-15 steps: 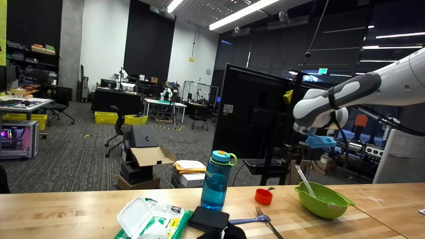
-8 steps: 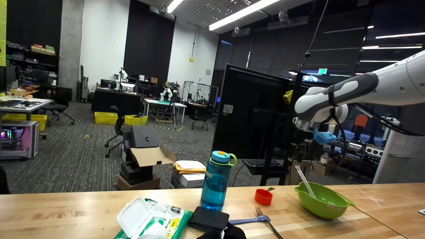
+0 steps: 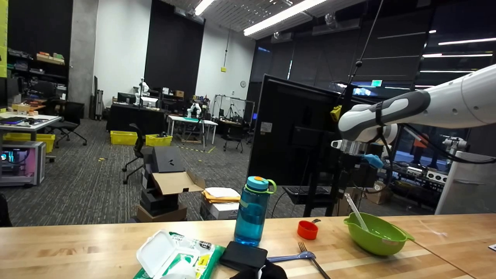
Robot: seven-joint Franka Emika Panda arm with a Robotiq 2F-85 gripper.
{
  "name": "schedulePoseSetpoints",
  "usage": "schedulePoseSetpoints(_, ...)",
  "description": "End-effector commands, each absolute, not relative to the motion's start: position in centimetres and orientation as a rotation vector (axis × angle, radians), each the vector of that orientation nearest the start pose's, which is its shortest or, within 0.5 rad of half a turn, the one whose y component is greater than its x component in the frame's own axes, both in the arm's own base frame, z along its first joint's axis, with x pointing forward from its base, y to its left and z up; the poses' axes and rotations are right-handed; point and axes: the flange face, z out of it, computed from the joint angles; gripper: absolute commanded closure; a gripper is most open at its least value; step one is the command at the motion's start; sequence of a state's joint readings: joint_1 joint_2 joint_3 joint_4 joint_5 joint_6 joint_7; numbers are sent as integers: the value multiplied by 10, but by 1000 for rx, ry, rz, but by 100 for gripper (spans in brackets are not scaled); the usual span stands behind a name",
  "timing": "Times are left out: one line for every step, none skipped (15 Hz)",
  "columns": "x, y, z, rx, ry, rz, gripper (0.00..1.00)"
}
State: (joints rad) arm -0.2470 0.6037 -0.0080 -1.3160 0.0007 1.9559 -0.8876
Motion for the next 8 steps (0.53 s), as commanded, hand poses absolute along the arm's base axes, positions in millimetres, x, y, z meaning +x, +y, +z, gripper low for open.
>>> schedulePoseSetpoints(721,-183,384,-2931,-1203,2,0)
schedulePoseSetpoints(724,-183,382,-2915,-1248,13,0)
schedulePoseSetpoints(728,-185,378,-2895,-1296,21,0)
schedulePoseSetpoints(730,-186,376,-2877,-1334,35,0)
schedulePoseSetpoints(733,-187,374,-2860,-1371,47,0)
schedulePoseSetpoints(736,-187,370,-2840,-1407,57,0)
schedulePoseSetpoints(737,-188,366,-2816,-1442,76,0)
schedulePoseSetpoints(739,-188,363,-2794,-1476,89,0)
